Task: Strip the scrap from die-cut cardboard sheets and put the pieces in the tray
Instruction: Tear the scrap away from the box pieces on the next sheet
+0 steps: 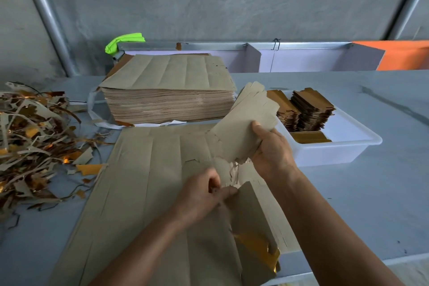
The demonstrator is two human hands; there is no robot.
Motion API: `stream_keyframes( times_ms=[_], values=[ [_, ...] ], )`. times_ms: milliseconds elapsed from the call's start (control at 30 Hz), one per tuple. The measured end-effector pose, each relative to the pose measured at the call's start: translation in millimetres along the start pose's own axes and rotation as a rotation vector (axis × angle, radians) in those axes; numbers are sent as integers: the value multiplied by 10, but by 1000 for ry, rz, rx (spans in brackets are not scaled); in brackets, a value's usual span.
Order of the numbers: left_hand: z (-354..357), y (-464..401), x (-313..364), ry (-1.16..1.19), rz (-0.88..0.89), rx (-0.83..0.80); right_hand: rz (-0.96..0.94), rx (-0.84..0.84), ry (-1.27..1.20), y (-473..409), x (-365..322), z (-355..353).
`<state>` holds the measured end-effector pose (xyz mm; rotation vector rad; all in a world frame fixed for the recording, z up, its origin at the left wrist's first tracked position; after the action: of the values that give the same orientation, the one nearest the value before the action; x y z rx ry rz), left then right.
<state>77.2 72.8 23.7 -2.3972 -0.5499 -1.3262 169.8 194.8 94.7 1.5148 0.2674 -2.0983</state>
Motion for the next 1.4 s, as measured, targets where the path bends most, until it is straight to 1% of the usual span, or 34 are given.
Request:
stream_keyframes(
  times_ms=[67,167,233,300,400,467,500,567,600,667,767,800,867,900,1000,1100,1167,1233,1267,1333,1400],
  values=[
    [39,-32,27,102,-35,-18,29,-21,-65,2,36,55],
    [137,-48,94,221,-50,-187,60,-67,-132,-2,63,118],
    [162,-22,95,316,-76,-261,57,-92,-135,4,50,135],
    [147,3,57,288,-79,-247,18,-56,-152,-15,5,95],
    [54,54,-39,335,-127,-124,-107,118,-89,-70,-131,-76],
    [-12,94,-72,408,-115,-54,-223,215,71,-86,-232,-215],
    [-36,109,-79,420,-95,-25,-300,254,214,-90,-279,-290],
    [-54,126,-93,441,-49,19,-459,297,594,-65,-368,-413],
    [-62,129,-92,455,-20,29,-536,274,768,-32,-402,-448],
    [-66,130,-83,487,21,38,-623,157,1034,42,-414,-487],
    [-51,98,-74,450,51,110,-537,-79,1354,148,-235,-511],
    [-34,82,-75,426,57,142,-511,-173,1417,203,-154,-490],
    [21,60,-59,397,68,172,-484,-334,1429,313,-23,-406],
    [49,61,-50,381,75,174,-465,-372,1403,357,25,-357],
    [99,92,-30,307,101,183,-398,-376,1340,432,107,-237],
    [109,122,-29,292,92,208,-461,-368,1480,462,145,-143],
    [111,120,-27,256,93,243,-467,-364,1548,430,192,-126],
    [96,108,-44,181,77,306,-458,-307,1557,391,219,-147],
    [86,96,-71,173,42,341,-449,-236,1511,369,213,-188],
    [72,77,-143,268,-51,394,-401,-42,1339,322,193,-318],
    [65,63,-208,274,-91,419,-271,100,1066,295,231,-474]
  ],
)
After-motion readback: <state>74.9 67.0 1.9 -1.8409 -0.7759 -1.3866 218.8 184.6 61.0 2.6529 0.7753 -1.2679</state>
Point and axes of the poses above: each hand's wrist, its own y-axis away from the middle knuckle, its own z-axis out of the palm, x = y × z, the point moved 3 cm from there along -y, towards the middle knuckle, and after that the axes turned 9 degrees about y, right-handed, at the moved point
